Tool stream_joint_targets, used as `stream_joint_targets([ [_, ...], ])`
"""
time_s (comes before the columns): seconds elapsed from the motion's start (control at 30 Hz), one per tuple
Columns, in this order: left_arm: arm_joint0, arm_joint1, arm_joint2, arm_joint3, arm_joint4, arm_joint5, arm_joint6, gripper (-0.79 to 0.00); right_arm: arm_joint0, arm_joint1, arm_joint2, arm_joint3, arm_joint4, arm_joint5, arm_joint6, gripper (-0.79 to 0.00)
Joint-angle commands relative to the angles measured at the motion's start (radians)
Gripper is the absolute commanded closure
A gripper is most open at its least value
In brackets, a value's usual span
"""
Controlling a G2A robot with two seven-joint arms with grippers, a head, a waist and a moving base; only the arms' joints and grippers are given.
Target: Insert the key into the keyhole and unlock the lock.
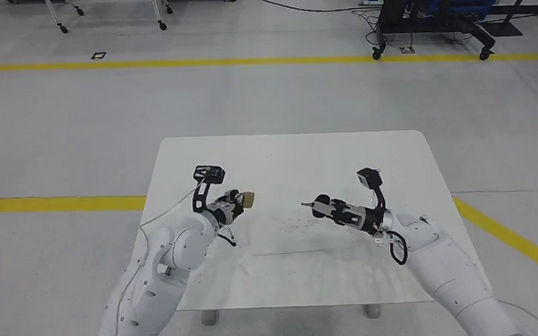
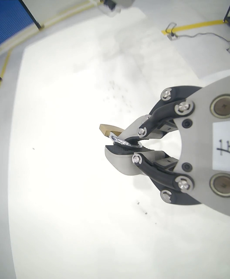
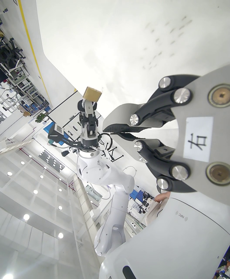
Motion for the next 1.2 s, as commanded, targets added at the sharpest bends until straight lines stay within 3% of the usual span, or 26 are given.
stream_joint_targets([
  [0.0,0.021,0.001,-0.039,-0.001,-0.083,-0.046,0.058,0.0,0.0,0.0,0.0,0.0,0.0,0.0,0.0,0.0],
  [0.43,0.033,0.002,-0.055,-0.012,-0.094,-0.061,0.095,0.0,0.0,0.0,0.0,0.0,0.0,0.0,0.0,0.0],
  [0.5,0.042,-0.003,-0.061,0.004,-0.186,-0.063,0.122,0.0,0.0,0.0,0.0,0.0,0.0,0.0,0.0,0.0],
  [0.63,0.005,-0.019,-0.083,0.101,-0.508,-0.101,0.082,0.0,0.0,0.0,0.0,0.0,0.0,0.0,0.0,0.0],
  [0.77,-0.074,-0.036,-0.102,0.257,-0.919,-0.147,-0.056,0.0,0.0,0.0,0.0,0.0,0.0,0.0,0.0,0.0],
  [0.87,-0.133,-0.048,-0.087,0.366,-1.094,-0.195,-0.158,0.0,0.0,0.0,0.0,0.0,0.0,0.0,0.0,0.0],
  [1.0,-0.2,-0.06,-0.057,0.483,-1.238,-0.235,-0.284,0.0,0.0,0.0,0.0,0.0,0.0,0.0,0.0,0.0],
  [1.17,-0.251,-0.066,-0.026,0.574,-1.253,-0.272,-0.349,0.0,-0.001,-0.005,-0.005,-0.008,0.0,0.031,-0.04,0.0],
])
